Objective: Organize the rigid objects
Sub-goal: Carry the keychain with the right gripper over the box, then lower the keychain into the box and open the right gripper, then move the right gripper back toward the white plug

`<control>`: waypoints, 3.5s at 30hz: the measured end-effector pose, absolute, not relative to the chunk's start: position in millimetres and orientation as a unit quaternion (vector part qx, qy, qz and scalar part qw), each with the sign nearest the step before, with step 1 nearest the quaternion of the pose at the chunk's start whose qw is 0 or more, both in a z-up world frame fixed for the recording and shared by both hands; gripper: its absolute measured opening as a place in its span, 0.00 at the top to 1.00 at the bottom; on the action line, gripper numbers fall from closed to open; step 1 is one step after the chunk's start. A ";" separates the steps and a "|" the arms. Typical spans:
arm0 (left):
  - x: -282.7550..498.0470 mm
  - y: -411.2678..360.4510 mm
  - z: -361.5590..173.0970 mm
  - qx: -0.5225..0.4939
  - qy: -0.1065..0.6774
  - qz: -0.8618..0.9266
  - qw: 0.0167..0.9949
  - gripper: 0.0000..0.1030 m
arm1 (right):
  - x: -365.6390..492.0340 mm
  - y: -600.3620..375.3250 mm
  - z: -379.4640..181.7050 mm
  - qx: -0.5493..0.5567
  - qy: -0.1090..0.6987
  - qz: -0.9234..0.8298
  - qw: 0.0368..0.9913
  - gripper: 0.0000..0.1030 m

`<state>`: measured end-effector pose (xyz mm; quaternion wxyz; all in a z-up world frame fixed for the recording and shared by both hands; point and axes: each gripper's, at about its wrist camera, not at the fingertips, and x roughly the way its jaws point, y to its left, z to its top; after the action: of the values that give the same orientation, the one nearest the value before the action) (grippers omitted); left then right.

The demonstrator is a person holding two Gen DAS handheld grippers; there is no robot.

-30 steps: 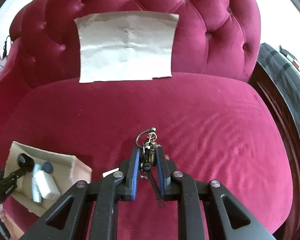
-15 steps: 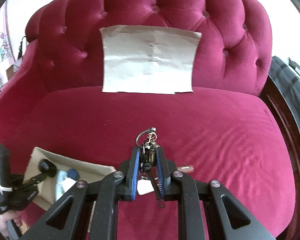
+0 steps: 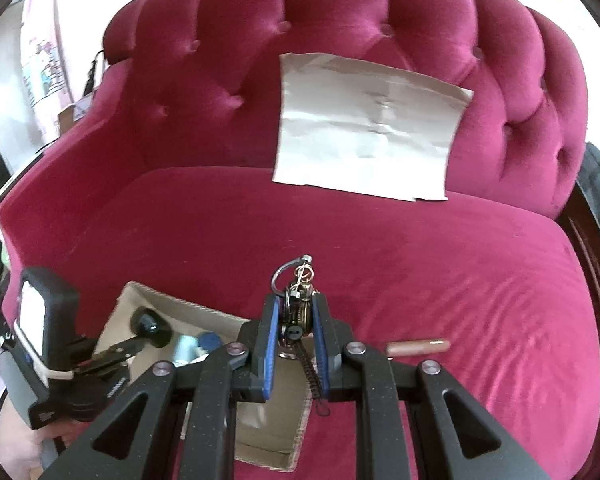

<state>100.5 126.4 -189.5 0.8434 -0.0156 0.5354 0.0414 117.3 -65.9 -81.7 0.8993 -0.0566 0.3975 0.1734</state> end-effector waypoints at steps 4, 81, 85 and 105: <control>100.5 126.3 -189.5 -0.016 0.536 0.042 0.843 0.97 | 112.4 -49.9 -85.7 -0.060 0.402 0.192 0.893 0.84; 99.8 126.1 -189.7 -0.016 0.536 0.040 0.843 0.97 | 113.4 -35.4 -128.9 -0.059 0.449 0.195 0.870 0.00; 99.8 125.7 -189.7 -0.016 0.536 0.040 0.843 0.97 | 118.1 -51.9 -123.6 -0.055 0.443 0.183 0.876 0.00; 99.8 125.6 -189.4 -0.015 0.536 0.040 0.843 0.97 | 135.8 -131.8 -121.6 -0.049 0.432 0.117 0.893 0.00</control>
<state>99.8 125.6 -189.4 0.8430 -0.0154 0.5361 0.0404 135.8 -131.8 -121.6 0.8929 -0.0489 0.4319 0.1172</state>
